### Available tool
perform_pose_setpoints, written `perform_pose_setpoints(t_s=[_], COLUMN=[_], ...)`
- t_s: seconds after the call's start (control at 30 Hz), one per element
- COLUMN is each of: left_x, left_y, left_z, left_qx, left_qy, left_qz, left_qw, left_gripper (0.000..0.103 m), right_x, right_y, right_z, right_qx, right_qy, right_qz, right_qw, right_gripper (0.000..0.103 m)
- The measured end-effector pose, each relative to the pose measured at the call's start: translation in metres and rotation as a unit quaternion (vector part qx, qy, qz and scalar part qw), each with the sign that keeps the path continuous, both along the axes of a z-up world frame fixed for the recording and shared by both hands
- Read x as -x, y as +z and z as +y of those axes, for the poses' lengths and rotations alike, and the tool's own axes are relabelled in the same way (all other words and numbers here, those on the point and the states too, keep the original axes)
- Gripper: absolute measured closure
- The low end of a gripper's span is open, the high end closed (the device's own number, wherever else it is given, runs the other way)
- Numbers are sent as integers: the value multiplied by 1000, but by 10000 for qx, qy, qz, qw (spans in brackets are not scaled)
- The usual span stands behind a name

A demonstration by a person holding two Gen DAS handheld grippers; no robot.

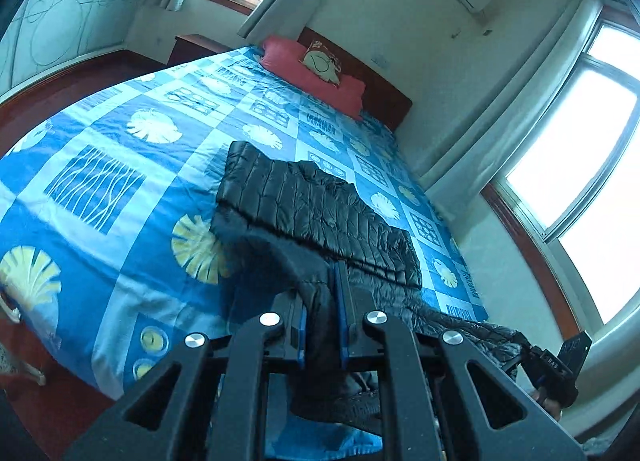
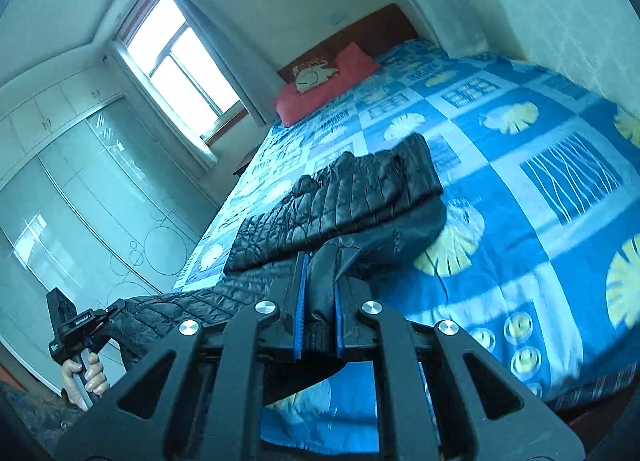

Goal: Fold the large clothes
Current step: 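Grasp the hem with both grippers and lift it toward the collar, then lay the hem onto the collar and open both grippers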

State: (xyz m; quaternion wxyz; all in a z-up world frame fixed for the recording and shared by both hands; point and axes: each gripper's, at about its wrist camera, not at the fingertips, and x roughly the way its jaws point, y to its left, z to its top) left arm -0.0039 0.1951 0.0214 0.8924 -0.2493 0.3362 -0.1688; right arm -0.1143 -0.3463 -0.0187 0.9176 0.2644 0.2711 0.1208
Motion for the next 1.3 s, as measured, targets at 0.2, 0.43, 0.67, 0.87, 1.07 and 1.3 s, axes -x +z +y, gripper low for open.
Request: perform_pose_setpoints(t_s=[0.2, 0.43, 0.67, 0.87, 1.07, 1.3], left_x=[-72, -188, -306, -392, -437, -443], left_y=[4, -1, -40, -98, -149, -164], left_z=[-9, -16, -29, -46, -52, -58], left_qx=[-203, -184, -207, -532, -752, -846], left_qy=[-187, -149, 82, 248, 371, 358], left_qz=[-152, -133, 398, 1009, 1370, 1293], left_qw=[9995, 9996, 9990, 9932, 9870, 9873], left_gripper=[92, 92, 92, 92, 91, 88], right_x=[-77, -194, -313, -409, -466, -480], right_y=[11, 14, -11, -68, -135, -167], right_z=[2, -11, -27, -34, -50, -52], right_qx=[-58, -408, -777, -838, -951, -1004], right_qy=[315, 182, 9, -221, -448, -454], right_qz=[-179, -175, 213, 855, 1448, 1516], right_qw=[9993, 9988, 9967, 9926, 9839, 9823], right_gripper=[92, 92, 91, 91, 91, 86])
